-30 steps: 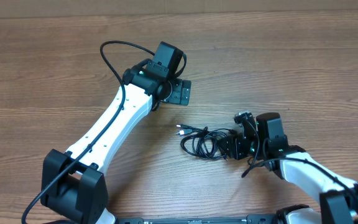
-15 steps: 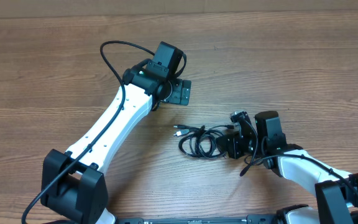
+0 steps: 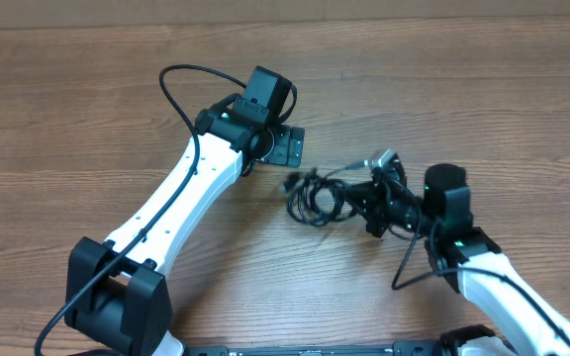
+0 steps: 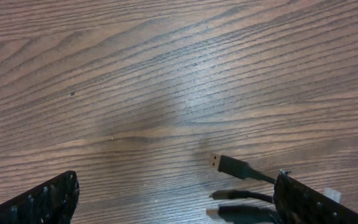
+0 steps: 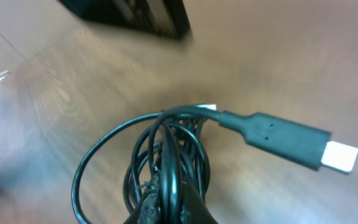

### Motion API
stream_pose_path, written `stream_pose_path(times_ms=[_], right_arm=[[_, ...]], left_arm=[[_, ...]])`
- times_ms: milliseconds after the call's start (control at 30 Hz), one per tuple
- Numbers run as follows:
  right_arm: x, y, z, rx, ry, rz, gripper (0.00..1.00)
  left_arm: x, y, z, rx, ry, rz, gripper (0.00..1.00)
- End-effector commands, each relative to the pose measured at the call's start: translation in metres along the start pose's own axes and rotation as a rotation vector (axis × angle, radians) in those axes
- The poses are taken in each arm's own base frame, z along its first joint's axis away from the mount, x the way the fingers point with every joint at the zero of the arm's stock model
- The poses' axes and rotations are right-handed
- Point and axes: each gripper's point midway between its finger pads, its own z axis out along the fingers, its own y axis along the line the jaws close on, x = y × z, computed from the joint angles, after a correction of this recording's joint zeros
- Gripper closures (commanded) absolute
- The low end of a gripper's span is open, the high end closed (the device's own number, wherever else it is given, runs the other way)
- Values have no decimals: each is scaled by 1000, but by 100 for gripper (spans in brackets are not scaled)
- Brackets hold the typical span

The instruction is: Untangle cables

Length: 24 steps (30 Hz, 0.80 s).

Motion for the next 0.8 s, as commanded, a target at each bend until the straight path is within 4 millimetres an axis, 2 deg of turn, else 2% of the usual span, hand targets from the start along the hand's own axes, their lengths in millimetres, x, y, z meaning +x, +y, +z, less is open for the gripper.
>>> stream_pose_path(times_ms=[0, 67, 167, 233, 400, 767], right_arm=[[-44, 0, -11, 58, -113, -213, 96], [-55, -4, -15, 100, -147, -241, 96], [-59, -3, -16, 101, -161, -252, 96], [-57, -4, -16, 108, -155, -246, 96], [-50, -25, -18, 225, -118, -214, 96], [-44, -34, -20, 271, -92, -194, 96]], left_arm=[[-7, 0, -7, -1, -27, -4, 1], [-7, 0, -7, -1, -27, -4, 0], [-7, 0, -7, -1, -27, -4, 0], [-7, 0, -7, -1, -27, -4, 0], [-7, 0, -7, -1, -27, -4, 0], [-7, 0, -7, -1, -27, -4, 0]])
